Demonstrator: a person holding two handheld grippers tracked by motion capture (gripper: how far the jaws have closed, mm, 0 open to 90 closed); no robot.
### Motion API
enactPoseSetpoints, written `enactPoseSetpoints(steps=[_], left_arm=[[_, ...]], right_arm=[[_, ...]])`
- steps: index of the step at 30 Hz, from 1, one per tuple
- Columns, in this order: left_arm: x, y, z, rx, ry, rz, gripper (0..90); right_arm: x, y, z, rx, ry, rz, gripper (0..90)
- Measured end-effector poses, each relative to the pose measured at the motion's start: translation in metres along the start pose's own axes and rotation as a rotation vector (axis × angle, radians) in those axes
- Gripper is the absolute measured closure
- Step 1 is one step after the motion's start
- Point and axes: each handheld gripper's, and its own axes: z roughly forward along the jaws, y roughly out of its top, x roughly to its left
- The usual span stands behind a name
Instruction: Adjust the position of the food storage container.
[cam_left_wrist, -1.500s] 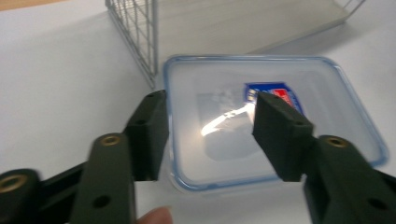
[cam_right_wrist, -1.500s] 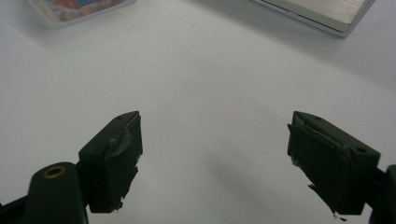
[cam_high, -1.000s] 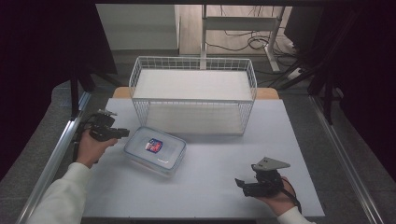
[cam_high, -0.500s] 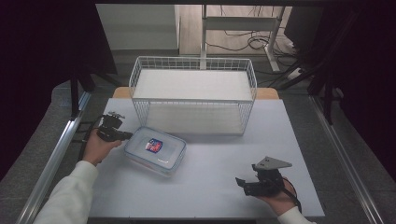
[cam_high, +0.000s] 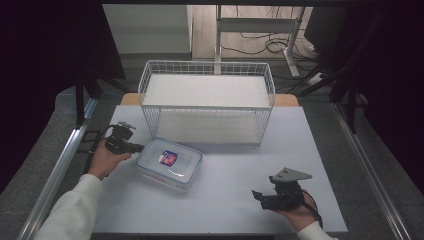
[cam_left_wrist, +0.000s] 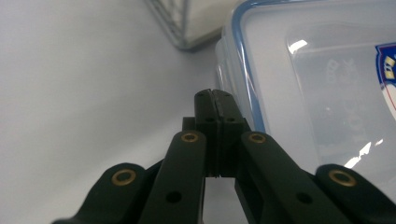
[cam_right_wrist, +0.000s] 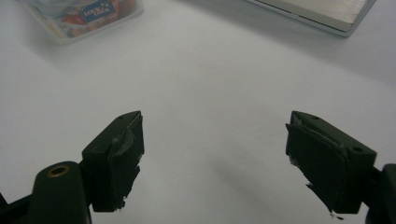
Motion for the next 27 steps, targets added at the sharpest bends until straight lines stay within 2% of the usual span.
enactPoseSetpoints(steps=[4,5,10,16,27], left_arm=[[-0.008,0.000,0.001,0.001,-0.014,0.020,90.0],[-0.013,0.001,0.002,0.001,-0.024,0.030,90.0],[-0.022,0.000,0.003,0.001,-0.048,0.039,90.0],[-0.041,0.000,0.004,0.016,-0.086,0.084,90.0],[-0.068,-0.004,0.002,0.018,-0.139,0.130,90.0]], right_arm=[[0.000,0.000,0.000,0.001,-0.001,0.001,19.4],[0.000,0.000,0.000,0.000,-0.001,-0.001,19.4],[0.000,0.000,0.000,0.001,-0.003,-0.004,19.4],[0.000,0.001,-0.001,0.002,-0.003,0.004,19.4],[0.001,0.001,-0.001,0.004,-0.003,0.008,19.4]])
